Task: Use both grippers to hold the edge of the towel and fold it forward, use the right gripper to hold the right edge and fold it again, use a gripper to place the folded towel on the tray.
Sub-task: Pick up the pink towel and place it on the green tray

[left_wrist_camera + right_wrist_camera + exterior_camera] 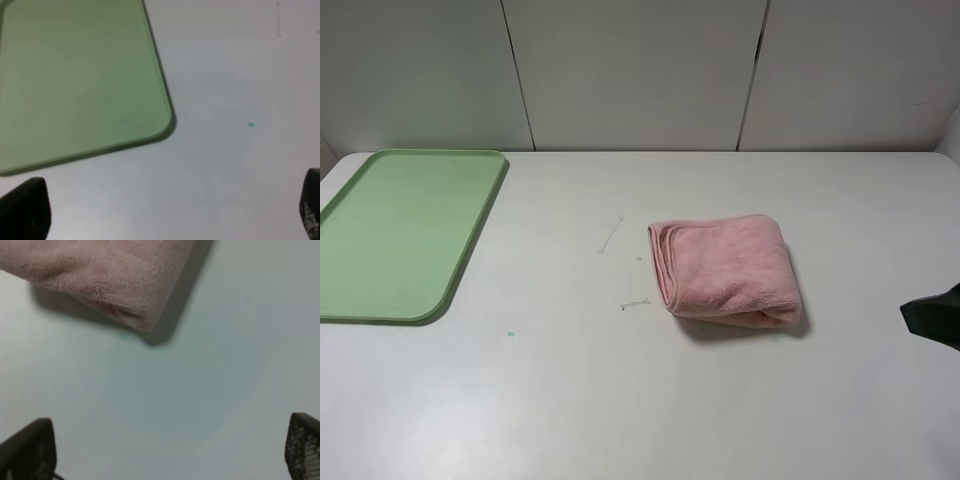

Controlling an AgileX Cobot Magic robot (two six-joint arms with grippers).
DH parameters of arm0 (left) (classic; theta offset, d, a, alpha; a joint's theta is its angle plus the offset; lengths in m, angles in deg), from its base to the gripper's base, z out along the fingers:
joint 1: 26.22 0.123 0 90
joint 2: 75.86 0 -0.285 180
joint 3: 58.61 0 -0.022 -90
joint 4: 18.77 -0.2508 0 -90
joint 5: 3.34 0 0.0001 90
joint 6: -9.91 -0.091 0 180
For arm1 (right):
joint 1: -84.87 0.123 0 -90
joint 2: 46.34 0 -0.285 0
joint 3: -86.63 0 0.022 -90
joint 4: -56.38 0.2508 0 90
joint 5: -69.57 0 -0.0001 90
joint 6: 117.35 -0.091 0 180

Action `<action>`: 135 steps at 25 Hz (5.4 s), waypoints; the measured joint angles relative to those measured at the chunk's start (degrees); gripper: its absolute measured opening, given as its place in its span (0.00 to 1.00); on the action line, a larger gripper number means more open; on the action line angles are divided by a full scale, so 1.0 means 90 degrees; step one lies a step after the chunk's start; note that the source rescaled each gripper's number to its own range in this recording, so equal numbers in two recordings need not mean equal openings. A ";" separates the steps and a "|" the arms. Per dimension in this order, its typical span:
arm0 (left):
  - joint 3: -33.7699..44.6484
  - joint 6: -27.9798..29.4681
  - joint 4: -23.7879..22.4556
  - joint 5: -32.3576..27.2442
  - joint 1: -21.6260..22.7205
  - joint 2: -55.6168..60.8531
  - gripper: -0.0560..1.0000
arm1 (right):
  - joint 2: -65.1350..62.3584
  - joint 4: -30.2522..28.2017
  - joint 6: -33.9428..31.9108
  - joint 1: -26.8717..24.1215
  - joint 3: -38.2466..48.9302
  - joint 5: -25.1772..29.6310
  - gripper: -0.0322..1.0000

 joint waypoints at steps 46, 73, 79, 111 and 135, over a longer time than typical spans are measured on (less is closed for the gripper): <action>0.0000 0.0000 0.0000 0.0000 0.0000 0.0000 1.00 | -0.4152 0.0229 0.0602 -0.2303 0.0510 -0.0008 1.00; 0.0000 0.0000 0.0000 0.0000 0.0000 0.0000 1.00 | -0.4164 0.0229 0.0596 -0.2316 0.0510 -0.0014 1.00; 0.0000 0.0000 -0.0136 0.0000 0.0000 0.0000 1.00 | -0.4164 0.0229 0.0596 -0.2316 0.0510 -0.0014 1.00; -0.0137 0.0294 0.1423 0.2180 0.0000 -0.3547 0.96 | -0.4164 0.0229 0.0596 -0.2316 0.0510 -0.0014 1.00; -0.1213 0.0147 0.2667 0.4993 -0.2151 -0.8862 0.95 | -0.4164 0.0229 0.0596 -0.2316 0.0510 -0.0014 1.00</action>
